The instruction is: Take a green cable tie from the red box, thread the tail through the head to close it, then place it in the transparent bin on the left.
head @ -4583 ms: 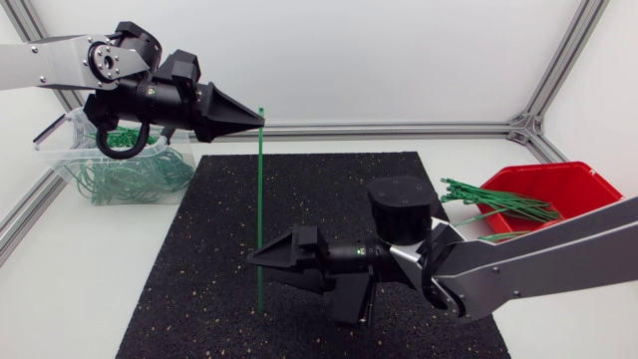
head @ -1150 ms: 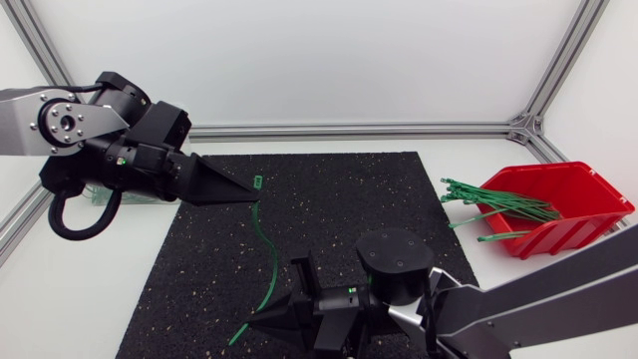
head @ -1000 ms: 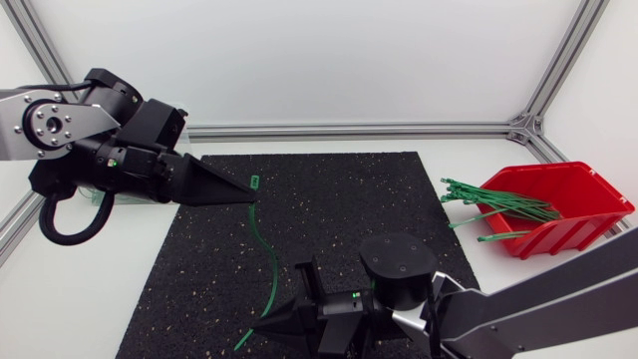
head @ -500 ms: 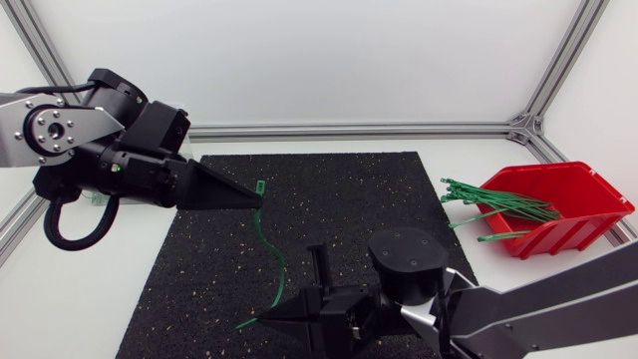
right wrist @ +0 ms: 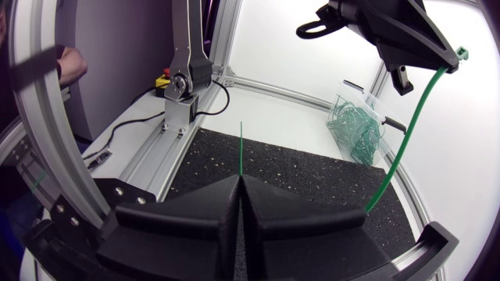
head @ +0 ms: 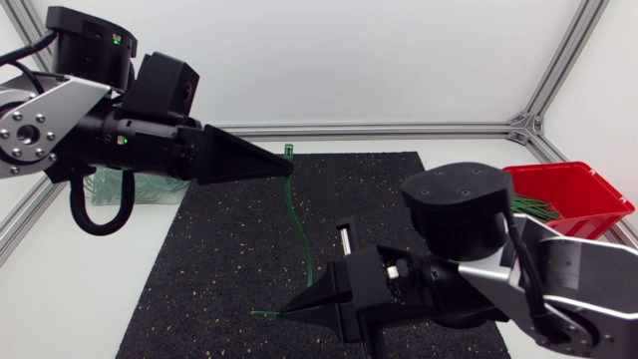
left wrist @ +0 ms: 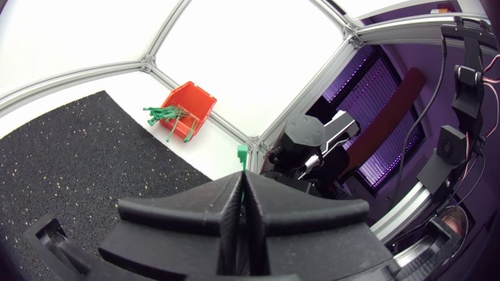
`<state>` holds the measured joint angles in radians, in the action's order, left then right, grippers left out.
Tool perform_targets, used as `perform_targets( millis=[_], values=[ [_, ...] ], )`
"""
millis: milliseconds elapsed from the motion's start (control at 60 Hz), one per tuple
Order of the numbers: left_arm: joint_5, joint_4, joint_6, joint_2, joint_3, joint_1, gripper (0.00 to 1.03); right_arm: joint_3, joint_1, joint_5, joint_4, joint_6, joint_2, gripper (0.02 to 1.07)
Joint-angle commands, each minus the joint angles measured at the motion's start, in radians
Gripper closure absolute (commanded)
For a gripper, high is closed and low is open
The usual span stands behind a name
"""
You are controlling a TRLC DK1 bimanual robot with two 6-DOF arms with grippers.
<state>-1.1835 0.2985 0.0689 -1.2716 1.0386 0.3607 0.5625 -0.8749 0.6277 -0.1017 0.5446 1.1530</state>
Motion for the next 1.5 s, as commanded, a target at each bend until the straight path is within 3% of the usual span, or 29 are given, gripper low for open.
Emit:
perform_targets(
  millis=[0,200,317,683,883,1133,1483],
  values=[
    [0.019,-0.061,0.112,0.028,-0.041,0.03,1.0,0.045,0.002,0.027,0.096,-0.069,-0.068,1.01],
    [0.07,-0.229,0.276,0.106,-0.114,0.093,1.0,0.074,0.01,0.135,0.169,-0.434,-0.254,1.01],
    [0.093,-0.302,0.358,0.186,-0.16,0.11,1.0,0.122,0.01,0.205,0.238,-0.525,-0.305,1.01],
    [0.125,-0.335,0.404,0.333,-0.21,0.133,1.0,0.272,0.123,0.445,0.249,-0.983,-0.248,1.01],
    [0.18,-0.346,0.427,0.391,-0.23,0.138,1.0,0.339,0.122,0.477,0.235,-1.17,-0.217,1.01],
    [0.277,-0.384,0.454,0.448,-0.256,0.21,1.0,0.427,0.119,0.475,0.24,-1.351,-0.177,1.01],
    [0.314,-0.418,0.454,0.465,-0.296,0.219,1.0,0.458,0.126,0.469,0.218,-1.615,-0.161,1.01]
  ],
)
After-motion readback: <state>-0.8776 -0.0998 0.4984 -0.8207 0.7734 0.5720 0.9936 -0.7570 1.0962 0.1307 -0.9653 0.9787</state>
